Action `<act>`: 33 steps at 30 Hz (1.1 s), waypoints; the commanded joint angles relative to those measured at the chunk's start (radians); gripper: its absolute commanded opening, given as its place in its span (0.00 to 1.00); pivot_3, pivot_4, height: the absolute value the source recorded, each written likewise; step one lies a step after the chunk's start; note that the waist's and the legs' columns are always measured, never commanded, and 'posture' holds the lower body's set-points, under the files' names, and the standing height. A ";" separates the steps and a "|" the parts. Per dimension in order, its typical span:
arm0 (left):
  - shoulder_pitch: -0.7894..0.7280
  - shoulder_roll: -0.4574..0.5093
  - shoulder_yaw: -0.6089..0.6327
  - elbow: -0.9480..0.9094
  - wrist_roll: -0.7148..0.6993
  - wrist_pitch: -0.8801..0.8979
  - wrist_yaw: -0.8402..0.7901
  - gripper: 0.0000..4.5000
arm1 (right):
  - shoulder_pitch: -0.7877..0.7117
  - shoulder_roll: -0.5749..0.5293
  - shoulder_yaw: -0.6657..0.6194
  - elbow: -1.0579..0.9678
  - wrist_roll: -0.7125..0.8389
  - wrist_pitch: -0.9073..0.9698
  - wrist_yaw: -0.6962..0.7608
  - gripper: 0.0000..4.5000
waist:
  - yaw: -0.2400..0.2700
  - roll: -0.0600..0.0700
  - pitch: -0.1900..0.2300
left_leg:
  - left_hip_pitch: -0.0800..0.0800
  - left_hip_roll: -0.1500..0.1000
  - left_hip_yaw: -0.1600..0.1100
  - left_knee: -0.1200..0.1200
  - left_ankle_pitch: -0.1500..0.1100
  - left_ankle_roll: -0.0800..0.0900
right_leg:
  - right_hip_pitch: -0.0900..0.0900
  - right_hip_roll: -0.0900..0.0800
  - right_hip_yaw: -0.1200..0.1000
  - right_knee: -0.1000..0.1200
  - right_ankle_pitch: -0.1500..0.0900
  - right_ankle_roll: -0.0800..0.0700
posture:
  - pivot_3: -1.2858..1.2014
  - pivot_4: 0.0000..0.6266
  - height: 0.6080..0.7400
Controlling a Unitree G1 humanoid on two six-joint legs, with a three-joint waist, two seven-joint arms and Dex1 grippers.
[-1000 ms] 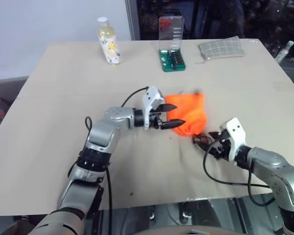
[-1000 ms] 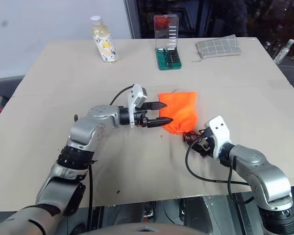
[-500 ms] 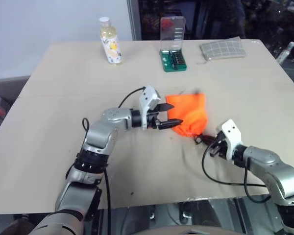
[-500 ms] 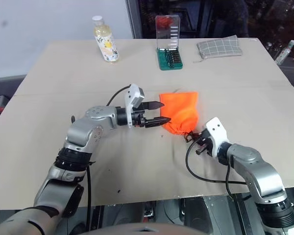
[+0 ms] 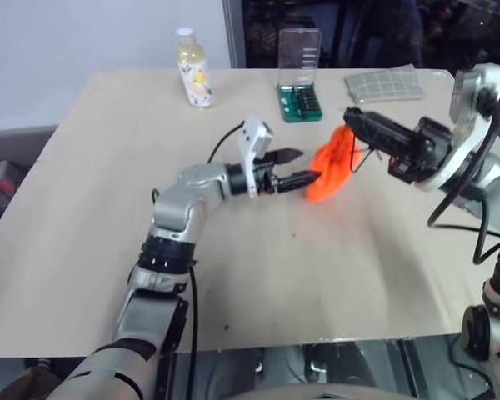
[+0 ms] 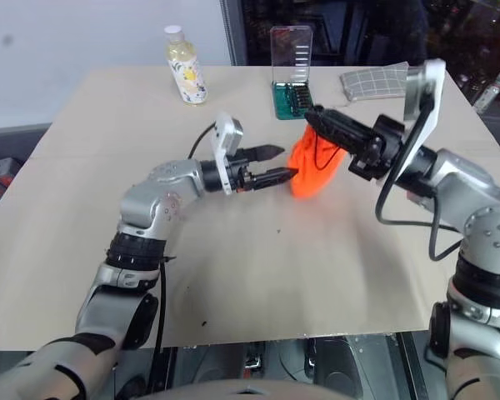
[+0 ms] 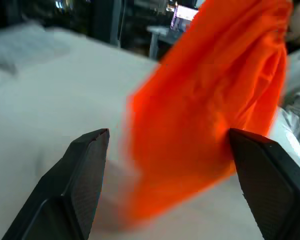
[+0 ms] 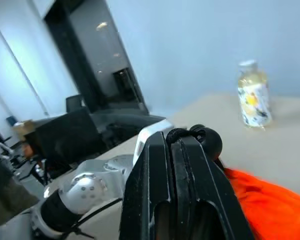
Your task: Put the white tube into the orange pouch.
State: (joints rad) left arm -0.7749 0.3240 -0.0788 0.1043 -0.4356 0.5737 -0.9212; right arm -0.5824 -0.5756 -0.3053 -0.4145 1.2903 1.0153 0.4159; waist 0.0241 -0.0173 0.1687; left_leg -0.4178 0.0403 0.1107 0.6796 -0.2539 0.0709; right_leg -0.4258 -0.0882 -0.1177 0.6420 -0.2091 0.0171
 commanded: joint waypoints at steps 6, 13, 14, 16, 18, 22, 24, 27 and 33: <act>-0.101 0.009 -0.033 -0.021 -0.013 -0.087 -0.147 0.87 | 0.123 -0.146 0.059 -0.101 -0.056 0.035 0.028 0.01 | -0.008 0.000 0.000 | -0.004 -0.002 0.006 0.003 -0.004 0.006 | -0.004 -0.002 0.002 -0.001 0.001 0.002 | 0.52 0.24 1.00; -0.144 0.049 -0.149 0.049 0.142 -0.474 -0.359 0.87 | 0.191 -0.226 0.018 -0.159 0.029 0.050 0.029 0.01 | -0.009 0.000 0.000 | -0.002 -0.001 0.006 0.004 -0.003 0.005 | -0.003 -0.001 0.003 0.000 0.001 0.003 | 0.52 0.24 1.00; -0.146 0.049 -0.158 0.067 0.156 -0.520 -0.378 0.87 | 0.198 -0.236 0.013 -0.164 0.048 0.051 0.026 0.01 | -0.009 0.000 0.000 | -0.002 0.000 0.006 0.004 -0.003 0.005 | -0.003 -0.001 0.003 0.000 0.001 0.002 | 0.52 0.24 1.00; -0.152 0.041 -0.166 0.097 0.168 -0.591 -0.408 0.87 | 0.219 -0.263 0.000 -0.180 0.088 0.056 0.022 0.01 | -0.009 0.000 0.000 | -0.001 0.000 0.006 0.004 -0.004 0.006 | -0.003 -0.001 0.004 0.000 0.001 0.002 | 0.52 0.24 1.00; -0.155 0.029 -0.174 0.114 0.168 -0.640 -0.438 0.87 | 0.251 -0.299 -0.013 -0.203 0.113 0.062 0.026 0.01 | -0.007 0.000 0.000 | -0.001 0.000 0.006 0.004 -0.004 0.006 | -0.003 -0.001 0.004 0.000 0.001 0.002 | 0.52 0.24 1.00; -0.155 0.005 -0.204 0.145 0.188 -0.743 -0.487 0.87 | 0.323 -0.392 -0.042 -0.250 0.137 0.076 0.046 0.01 | -0.006 0.000 0.000 | -0.003 -0.001 0.005 0.005 -0.004 0.006 | -0.004 -0.002 0.003 -0.001 0.001 0.002 | 0.52 0.24 1.00; -0.160 -0.008 -0.216 0.167 0.198 -0.788 -0.503 0.87 | 0.357 -0.435 -0.050 -0.268 0.124 0.075 0.067 0.01 | -0.006 0.000 0.000 | -0.004 -0.001 0.005 0.005 -0.004 0.007 | -0.004 -0.002 0.003 -0.002 0.001 0.002 | 0.52 0.24 1.00; -0.166 -0.031 -0.234 0.185 0.197 -0.843 -0.542 0.75 | 0.396 -0.472 -0.073 -0.278 0.136 0.067 0.083 0.00 | -0.006 0.000 0.000 | -0.004 -0.001 0.005 0.006 -0.005 0.007 | -0.004 -0.002 0.003 -0.002 0.001 0.003 | 0.52 0.24 1.00; -0.183 -0.061 -0.268 0.228 0.206 -0.930 -0.603 0.20 | 0.428 -0.500 -0.090 -0.280 0.150 0.047 0.092 0.00 | -0.007 0.000 0.000 | -0.004 0.000 0.005 0.007 -0.007 0.011 | -0.004 -0.002 0.003 -0.002 0.001 0.003 | 0.52 0.24 1.00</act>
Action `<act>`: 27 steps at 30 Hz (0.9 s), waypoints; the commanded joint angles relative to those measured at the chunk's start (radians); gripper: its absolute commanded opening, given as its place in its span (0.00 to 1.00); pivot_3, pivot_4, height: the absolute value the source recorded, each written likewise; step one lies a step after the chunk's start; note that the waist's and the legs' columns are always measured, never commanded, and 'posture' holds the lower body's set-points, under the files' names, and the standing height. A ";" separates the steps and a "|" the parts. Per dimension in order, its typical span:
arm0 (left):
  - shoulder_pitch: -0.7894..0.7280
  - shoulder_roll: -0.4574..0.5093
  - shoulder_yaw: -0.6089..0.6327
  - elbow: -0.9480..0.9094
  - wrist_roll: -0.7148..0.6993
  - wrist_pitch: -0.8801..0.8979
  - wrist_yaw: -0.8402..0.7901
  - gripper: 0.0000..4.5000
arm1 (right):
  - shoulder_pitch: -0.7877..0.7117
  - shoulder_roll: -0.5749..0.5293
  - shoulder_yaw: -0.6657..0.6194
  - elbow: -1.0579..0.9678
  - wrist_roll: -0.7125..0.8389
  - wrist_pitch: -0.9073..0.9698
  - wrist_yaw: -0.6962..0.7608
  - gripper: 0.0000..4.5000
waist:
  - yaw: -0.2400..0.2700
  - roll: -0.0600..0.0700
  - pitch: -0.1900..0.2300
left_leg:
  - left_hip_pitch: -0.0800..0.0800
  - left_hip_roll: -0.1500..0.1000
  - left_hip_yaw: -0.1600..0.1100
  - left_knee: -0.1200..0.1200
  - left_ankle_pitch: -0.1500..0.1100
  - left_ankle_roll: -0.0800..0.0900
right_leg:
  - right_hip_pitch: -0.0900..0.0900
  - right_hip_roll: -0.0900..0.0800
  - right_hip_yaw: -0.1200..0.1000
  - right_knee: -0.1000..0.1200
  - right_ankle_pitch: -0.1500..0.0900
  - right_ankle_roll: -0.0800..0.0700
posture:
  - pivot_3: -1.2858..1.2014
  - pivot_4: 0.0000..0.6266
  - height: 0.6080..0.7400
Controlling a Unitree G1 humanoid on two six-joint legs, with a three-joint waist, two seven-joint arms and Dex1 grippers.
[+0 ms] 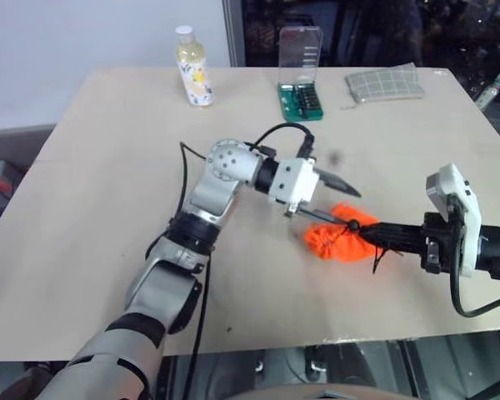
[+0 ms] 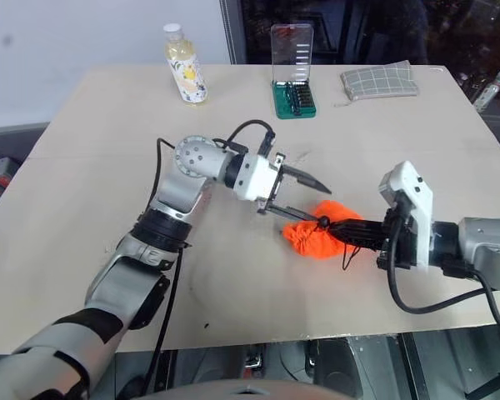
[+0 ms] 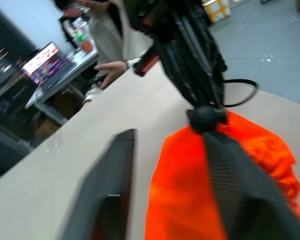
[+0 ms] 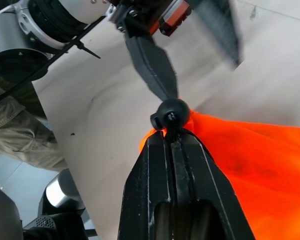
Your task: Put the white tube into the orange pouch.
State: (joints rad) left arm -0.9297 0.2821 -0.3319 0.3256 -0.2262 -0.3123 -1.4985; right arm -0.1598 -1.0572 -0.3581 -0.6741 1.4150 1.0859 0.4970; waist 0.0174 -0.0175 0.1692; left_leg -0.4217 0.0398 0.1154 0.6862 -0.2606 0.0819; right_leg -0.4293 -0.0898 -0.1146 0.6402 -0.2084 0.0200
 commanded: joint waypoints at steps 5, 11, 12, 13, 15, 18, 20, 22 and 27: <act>-0.051 -0.024 0.000 -0.038 -0.089 0.181 -0.047 0.20 | 0.022 -0.021 -0.045 -0.024 0.028 -0.034 -0.002 0.00 | 0.000 0.000 0.000 | 0.000 0.000 -0.001 0.000 0.000 0.000 | 0.000 0.000 0.000 0.000 0.000 0.000 | 0.52 0.24 1.00; -0.071 0.003 0.025 -0.048 -0.122 0.333 -0.046 0.60 | 0.049 -0.023 -0.048 -0.035 0.016 -0.050 -0.005 0.00 | -0.001 0.000 0.000 | 0.000 0.000 -0.001 0.000 0.001 -0.001 | 0.000 0.000 0.002 0.000 -0.002 0.003 | 0.52 0.24 1.00; -0.069 0.008 0.025 -0.057 -0.125 0.351 -0.054 0.65 | 0.052 -0.023 -0.046 -0.036 0.012 -0.053 -0.004 0.00 | -0.001 0.000 0.000 | 0.000 0.000 -0.001 0.000 0.001 -0.001 | 0.000 0.000 0.002 0.000 -0.002 0.003 | 0.52 0.24 1.00; -0.068 0.012 0.025 -0.065 -0.127 0.363 -0.062 0.65 | 0.054 -0.023 -0.045 -0.037 0.011 -0.056 -0.004 0.00 | -0.001 0.000 0.000 | 0.000 0.000 -0.001 0.000 0.001 -0.001 | 0.000 0.000 0.002 0.000 -0.002 0.003 | 0.52 0.24 1.00; -0.059 0.023 0.022 -0.078 -0.126 0.371 -0.077 0.65 | 0.055 -0.024 -0.043 -0.036 0.006 -0.060 -0.003 0.00 | -0.001 0.000 0.000 | 0.000 0.000 -0.001 0.000 0.001 -0.002 | 0.000 0.000 0.001 0.000 -0.002 0.003 | 0.52 0.24 1.00; -0.046 0.031 0.017 -0.100 -0.131 0.391 -0.086 0.65 | 0.055 -0.024 -0.036 -0.035 -0.001 -0.067 -0.002 0.00 | -0.001 0.000 0.000 | 0.000 0.000 -0.001 0.000 0.001 -0.002 | 0.000 0.000 0.001 0.000 -0.002 0.003 | 0.52 0.24 1.00; -0.034 0.032 0.007 -0.135 -0.146 0.434 -0.092 0.65 | 0.054 -0.023 -0.034 -0.034 -0.007 -0.071 -0.001 0.00 | -0.001 0.000 0.000 | 0.000 0.000 -0.001 0.000 0.001 -0.002 | 0.000 0.000 0.002 0.000 -0.002 0.003 | 0.52 0.24 1.00; -0.024 0.033 -0.005 -0.170 -0.160 0.495 -0.096 0.65 | 0.054 -0.024 -0.036 -0.030 -0.011 -0.072 0.003 0.00 | 0.000 0.000 0.000 | 0.000 0.000 -0.001 0.000 0.002 -0.003 | 0.000 0.000 0.002 0.000 -0.002 0.003 | 0.52 0.24 1.00; -0.011 0.034 -0.019 -0.232 -0.213 0.679 -0.089 0.65 | 0.054 -0.027 -0.050 -0.028 -0.008 -0.073 0.008 0.00 | -0.001 0.000 0.000 | 0.000 0.000 -0.001 0.001 0.002 -0.004 | 0.000 0.000 0.003 0.001 -0.002 0.003 | 0.52 0.24 1.00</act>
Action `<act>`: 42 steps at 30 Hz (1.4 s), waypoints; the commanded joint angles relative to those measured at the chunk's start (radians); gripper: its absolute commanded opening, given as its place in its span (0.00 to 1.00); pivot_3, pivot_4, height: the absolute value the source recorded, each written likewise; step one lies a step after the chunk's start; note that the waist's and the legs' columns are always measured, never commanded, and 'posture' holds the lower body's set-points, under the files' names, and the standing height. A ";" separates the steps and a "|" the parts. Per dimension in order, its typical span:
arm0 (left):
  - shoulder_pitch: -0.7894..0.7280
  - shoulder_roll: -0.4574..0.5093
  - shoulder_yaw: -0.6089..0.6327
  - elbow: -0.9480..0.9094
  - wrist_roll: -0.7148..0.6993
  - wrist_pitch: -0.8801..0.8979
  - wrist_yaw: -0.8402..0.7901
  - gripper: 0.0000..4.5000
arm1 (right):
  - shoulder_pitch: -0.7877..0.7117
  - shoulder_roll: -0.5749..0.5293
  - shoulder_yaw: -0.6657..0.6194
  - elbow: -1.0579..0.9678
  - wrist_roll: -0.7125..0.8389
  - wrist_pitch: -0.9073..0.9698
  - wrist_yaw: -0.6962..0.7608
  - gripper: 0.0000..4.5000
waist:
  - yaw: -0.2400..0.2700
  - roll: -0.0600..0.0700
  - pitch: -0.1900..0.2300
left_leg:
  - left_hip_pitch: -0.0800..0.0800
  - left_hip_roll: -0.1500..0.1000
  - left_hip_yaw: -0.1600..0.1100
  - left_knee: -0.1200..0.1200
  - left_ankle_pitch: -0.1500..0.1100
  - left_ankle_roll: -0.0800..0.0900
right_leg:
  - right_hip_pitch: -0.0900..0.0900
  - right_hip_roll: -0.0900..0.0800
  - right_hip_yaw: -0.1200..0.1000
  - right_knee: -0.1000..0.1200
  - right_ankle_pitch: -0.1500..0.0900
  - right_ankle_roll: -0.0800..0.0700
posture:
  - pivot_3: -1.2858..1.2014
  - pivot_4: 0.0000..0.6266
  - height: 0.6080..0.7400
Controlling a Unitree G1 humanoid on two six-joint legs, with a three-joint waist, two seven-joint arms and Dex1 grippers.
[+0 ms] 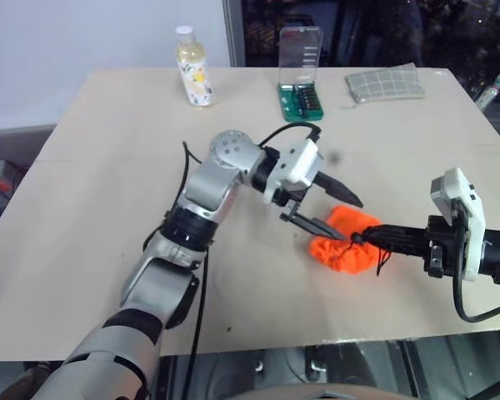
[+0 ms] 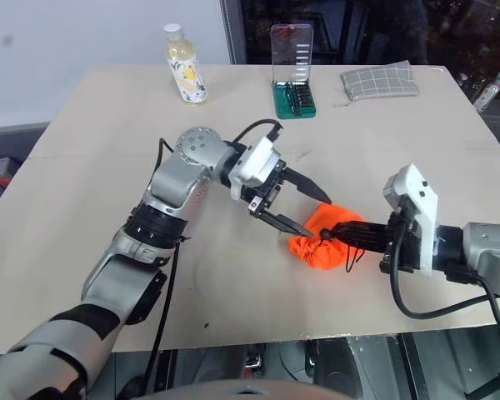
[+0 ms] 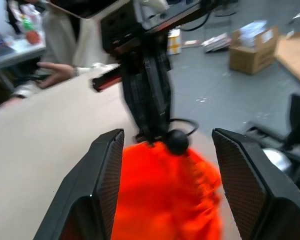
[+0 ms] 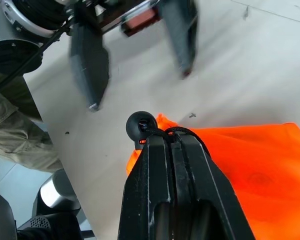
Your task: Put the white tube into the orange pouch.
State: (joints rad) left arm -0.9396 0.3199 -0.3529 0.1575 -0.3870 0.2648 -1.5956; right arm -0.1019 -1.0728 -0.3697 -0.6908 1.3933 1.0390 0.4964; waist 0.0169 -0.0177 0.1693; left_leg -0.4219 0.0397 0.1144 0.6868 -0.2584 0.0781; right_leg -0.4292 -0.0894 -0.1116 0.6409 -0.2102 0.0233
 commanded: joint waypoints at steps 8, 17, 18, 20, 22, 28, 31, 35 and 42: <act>-0.016 -0.017 -0.015 -0.069 -0.053 0.233 0.044 0.65 | -0.001 -0.011 -0.050 -0.020 0.031 -0.033 -0.001 0.00 | 0.000 0.000 0.000 | 0.000 0.000 0.000 0.000 0.000 0.000 | 0.000 0.000 0.001 0.000 0.000 0.000 | 0.52 0.24 1.00; -0.008 -0.024 -0.049 -0.052 -0.022 0.235 0.053 0.65 | -0.009 -0.017 -0.044 -0.020 0.047 -0.042 -0.023 0.00 | 0.000 0.000 0.000 | 0.000 0.000 0.000 0.000 0.000 0.000 | 0.000 0.000 0.001 0.000 0.000 0.000 | 0.52 0.24 1.00; -0.008 -0.026 -0.052 -0.048 -0.019 0.232 0.054 0.65 | -0.010 -0.018 -0.043 -0.019 0.047 -0.042 -0.025 0.00 | 0.000 0.000 0.000 | 0.000 0.000 0.000 0.000 0.000 0.000 | 0.000 0.000 0.001 0.000 0.000 0.000 | 0.52 0.24 1.00; -0.007 -0.030 -0.055 -0.042 -0.014 0.227 0.057 0.65 | -0.012 -0.019 -0.042 -0.019 0.050 -0.043 -0.029 0.00 | 0.000 0.000 0.000 | 0.000 0.000 0.000 0.000 0.000 0.000 | 0.000 0.000 0.001 0.000 0.000 0.000 | 0.52 0.24 1.00; -0.006 -0.038 -0.059 -0.034 -0.007 0.219 0.065 0.52 | -0.014 -0.020 -0.039 -0.019 0.051 -0.044 -0.033 0.00 | 0.000 0.000 0.000 | 0.000 0.000 0.000 0.000 0.000 0.000 | 0.000 0.000 0.001 0.000 0.000 0.000 | 0.52 0.24 1.00; 0.018 -0.041 -0.075 -0.030 0.024 0.185 0.068 0.04 | -0.011 -0.020 -0.040 -0.018 0.052 -0.044 -0.042 0.00 | 0.001 0.000 0.000 | 0.000 0.000 0.000 0.000 0.000 0.000 | 0.000 0.000 0.001 0.000 0.000 -0.001 | 0.52 0.24 1.00; 0.033 -0.036 -0.079 -0.024 0.038 0.175 0.080 0.04 | -0.003 -0.019 -0.047 -0.017 0.051 -0.045 -0.049 0.00 | 0.001 0.000 0.000 | 0.000 0.000 0.000 0.000 0.000 0.000 | 0.000 0.000 0.001 0.000 0.000 -0.001 | 0.52 0.24 1.00; 0.047 -0.034 -0.065 -0.018 0.038 0.193 0.106 0.04 | 0.011 -0.021 -0.064 -0.009 0.042 -0.043 -0.048 0.00 | 0.001 0.000 0.000 | 0.000 0.000 0.000 0.000 0.000 0.000 | 0.000 0.000 0.001 0.000 0.000 -0.001 | 0.52 0.24 1.00; 0.063 -0.013 -0.055 -0.020 0.041 0.202 0.118 0.04 | 0.013 -0.030 -0.080 0.015 0.008 -0.045 -0.037 0.00 | 0.000 0.000 0.000 | 0.000 0.000 0.000 0.001 0.000 0.000 | 0.000 0.000 0.001 0.000 0.000 0.000 | 0.52 0.24 1.00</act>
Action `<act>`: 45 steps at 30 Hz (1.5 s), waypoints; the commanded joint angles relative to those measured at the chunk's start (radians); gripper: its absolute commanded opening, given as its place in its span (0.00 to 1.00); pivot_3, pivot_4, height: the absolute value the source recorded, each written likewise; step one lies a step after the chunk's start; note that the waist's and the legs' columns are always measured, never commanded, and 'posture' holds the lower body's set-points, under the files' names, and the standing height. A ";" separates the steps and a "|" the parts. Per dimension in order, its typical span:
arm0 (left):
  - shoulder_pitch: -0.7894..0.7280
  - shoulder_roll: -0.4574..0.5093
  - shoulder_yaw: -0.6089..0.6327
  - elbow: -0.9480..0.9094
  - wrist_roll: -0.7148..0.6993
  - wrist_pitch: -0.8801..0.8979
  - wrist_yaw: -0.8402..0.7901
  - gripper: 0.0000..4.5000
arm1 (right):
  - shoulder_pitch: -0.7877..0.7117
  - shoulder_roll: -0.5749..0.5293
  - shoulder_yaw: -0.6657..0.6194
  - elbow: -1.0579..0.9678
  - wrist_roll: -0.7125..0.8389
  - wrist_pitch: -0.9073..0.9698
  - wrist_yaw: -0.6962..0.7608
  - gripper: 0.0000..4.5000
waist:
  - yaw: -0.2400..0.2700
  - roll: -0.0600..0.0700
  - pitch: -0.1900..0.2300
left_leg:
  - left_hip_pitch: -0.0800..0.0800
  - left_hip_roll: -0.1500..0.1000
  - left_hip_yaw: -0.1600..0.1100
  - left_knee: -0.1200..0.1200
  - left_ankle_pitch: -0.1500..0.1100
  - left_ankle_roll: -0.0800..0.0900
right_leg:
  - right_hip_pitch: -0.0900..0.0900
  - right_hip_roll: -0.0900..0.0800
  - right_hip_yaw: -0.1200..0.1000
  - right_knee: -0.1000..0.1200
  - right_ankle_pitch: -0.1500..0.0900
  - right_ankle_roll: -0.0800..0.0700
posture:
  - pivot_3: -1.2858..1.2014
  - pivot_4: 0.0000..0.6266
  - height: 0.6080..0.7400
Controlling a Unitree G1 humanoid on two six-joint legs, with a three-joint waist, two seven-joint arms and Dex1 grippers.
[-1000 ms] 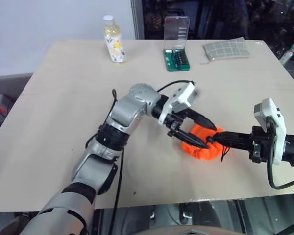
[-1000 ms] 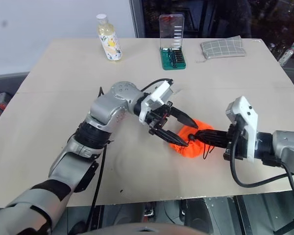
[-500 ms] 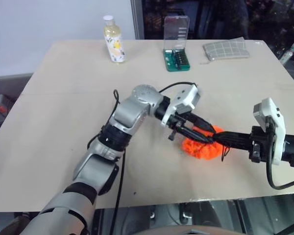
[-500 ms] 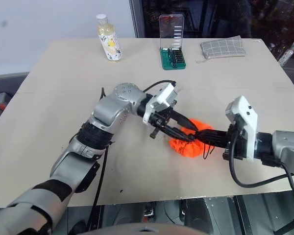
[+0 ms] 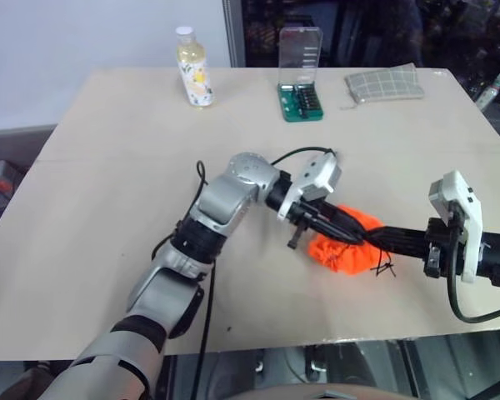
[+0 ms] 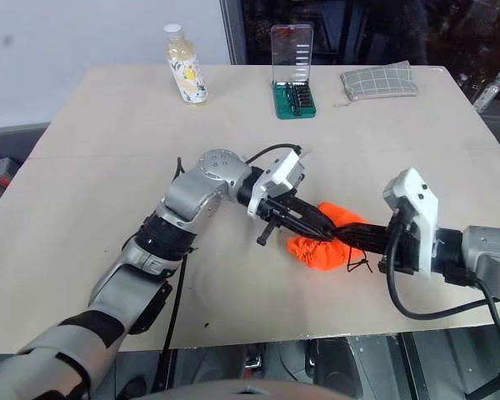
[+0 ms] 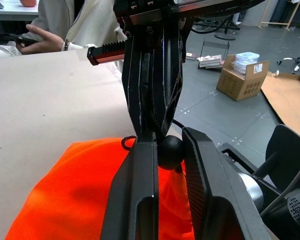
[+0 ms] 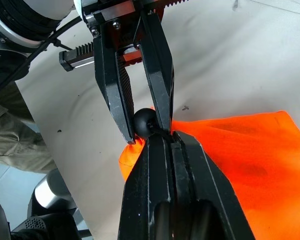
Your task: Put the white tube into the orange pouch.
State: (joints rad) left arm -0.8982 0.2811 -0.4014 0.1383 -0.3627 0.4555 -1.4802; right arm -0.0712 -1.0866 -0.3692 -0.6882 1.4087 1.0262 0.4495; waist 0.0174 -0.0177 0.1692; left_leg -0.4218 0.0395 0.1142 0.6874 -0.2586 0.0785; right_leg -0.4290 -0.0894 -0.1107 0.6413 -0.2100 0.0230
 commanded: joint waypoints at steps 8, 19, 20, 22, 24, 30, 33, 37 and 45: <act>0.012 0.015 0.046 0.026 0.007 0.042 0.114 0.04 | 0.004 -0.042 -0.104 0.009 -0.045 -0.020 0.062 0.00 | 0.001 0.000 0.000 | 0.000 0.000 0.000 0.000 0.000 0.000 | 0.000 0.000 0.000 0.000 0.000 0.000 | 0.52 0.24 1.00; -0.006 0.004 0.077 0.051 -0.027 0.098 0.208 0.04 | 0.011 -0.044 -0.090 -0.006 -0.094 -0.030 0.093 0.00 | 0.001 0.000 0.000 | 0.000 0.000 0.000 0.000 0.000 0.001 | 0.000 0.000 0.001 0.000 0.000 0.000 | 0.52 0.24 1.00; -0.007 0.005 0.079 0.053 -0.031 0.106 0.214 0.04 | 0.013 -0.044 -0.089 -0.010 -0.093 -0.030 0.096 0.00 | 0.000 0.000 0.000 | 0.000 0.000 0.000 0.000 0.000 0.001 | 0.000 0.000 0.001 0.000 0.000 0.000 | 0.52 0.24 1.00; -0.007 0.001 0.089 0.052 -0.042 0.129 0.226 0.04 | 0.018 -0.045 -0.088 -0.016 -0.089 -0.030 0.100 0.00 | 0.000 0.000 0.000 | 0.000 0.000 0.000 0.000 -0.001 0.001 | 0.000 0.000 0.000 0.000 0.000 0.001 | 0.52 0.24 1.00; -0.013 -0.012 0.106 0.058 -0.047 0.148 0.262 0.04 | 0.020 -0.044 -0.084 -0.022 -0.089 -0.030 0.102 0.00 | 0.001 0.000 0.000 | 0.000 0.000 0.000 0.000 0.000 0.001 | 0.000 0.000 0.000 0.000 0.000 0.001 | 0.52 0.24 1.00; 0.016 0.018 0.076 -0.003 -0.053 0.146 0.224 0.04 | 0.021 -0.033 -0.075 -0.007 -0.130 -0.044 0.095 0.00 | 0.000 0.000 0.000 | 0.000 0.000 0.000 0.000 0.000 0.000 | 0.000 0.000 0.001 0.000 0.000 0.000 | 0.52 0.24 1.00; 0.036 0.044 0.049 -0.030 -0.049 0.154 0.200 0.04 | 0.011 -0.032 -0.090 0.035 -0.206 -0.065 0.079 0.00 | 0.000 0.000 0.000 | 0.001 0.000 0.000 0.000 0.000 0.000 | 0.000 0.000 0.001 0.000 0.000 0.000 | 0.52 0.24 1.00; 0.066 0.056 0.024 -0.059 -0.039 0.162 0.198 0.04 | 0.001 -0.038 -0.116 0.079 -0.271 -0.078 0.072 0.00 | 0.001 0.000 0.000 | 0.001 0.000 0.000 0.001 0.000 0.000 | 0.000 0.000 0.001 0.000 0.000 0.000 | 0.52 0.24 1.00; 0.047 0.047 0.064 -0.109 -0.084 0.190 0.224 0.04 | -0.111 -0.021 -0.100 0.196 -0.451 -0.114 -0.033 0.00 | 0.000 0.000 0.000 | 0.001 0.000 0.000 0.001 0.000 -0.001 | 0.000 0.000 0.001 0.001 0.000 0.000 | 0.52 0.24 1.00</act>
State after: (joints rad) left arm -0.8491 0.3044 -0.3549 0.0617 -0.4349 0.6182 -1.2387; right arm -0.1414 -1.1065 -0.3999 -0.5943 1.0718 0.9522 0.5095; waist 0.0173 -0.0176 0.1692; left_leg -0.4210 0.0396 0.1147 0.6880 -0.2582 0.0778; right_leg -0.4287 -0.0892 -0.1097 0.6420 -0.2103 0.0234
